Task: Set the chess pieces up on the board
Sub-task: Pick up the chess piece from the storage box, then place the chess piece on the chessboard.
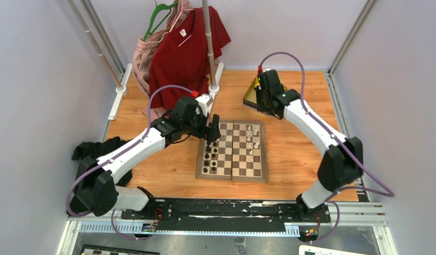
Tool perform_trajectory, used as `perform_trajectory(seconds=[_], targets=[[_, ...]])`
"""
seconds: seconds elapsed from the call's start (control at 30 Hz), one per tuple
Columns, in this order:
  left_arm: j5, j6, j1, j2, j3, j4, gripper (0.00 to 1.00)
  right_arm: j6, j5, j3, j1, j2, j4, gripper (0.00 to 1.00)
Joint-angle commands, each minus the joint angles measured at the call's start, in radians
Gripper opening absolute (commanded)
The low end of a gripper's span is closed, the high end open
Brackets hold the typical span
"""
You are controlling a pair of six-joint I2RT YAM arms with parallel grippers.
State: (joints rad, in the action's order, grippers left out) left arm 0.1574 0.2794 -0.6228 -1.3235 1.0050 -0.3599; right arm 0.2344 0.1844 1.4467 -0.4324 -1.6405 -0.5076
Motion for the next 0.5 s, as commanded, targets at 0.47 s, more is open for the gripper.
perform_trajectory(seconds=[0.47], targets=[[0.001, 0.062, 0.005, 0.057, -0.027, 0.039, 0.98, 0.229, 0.049, -0.423, -0.34, 0.474, -0.179, 0.0]])
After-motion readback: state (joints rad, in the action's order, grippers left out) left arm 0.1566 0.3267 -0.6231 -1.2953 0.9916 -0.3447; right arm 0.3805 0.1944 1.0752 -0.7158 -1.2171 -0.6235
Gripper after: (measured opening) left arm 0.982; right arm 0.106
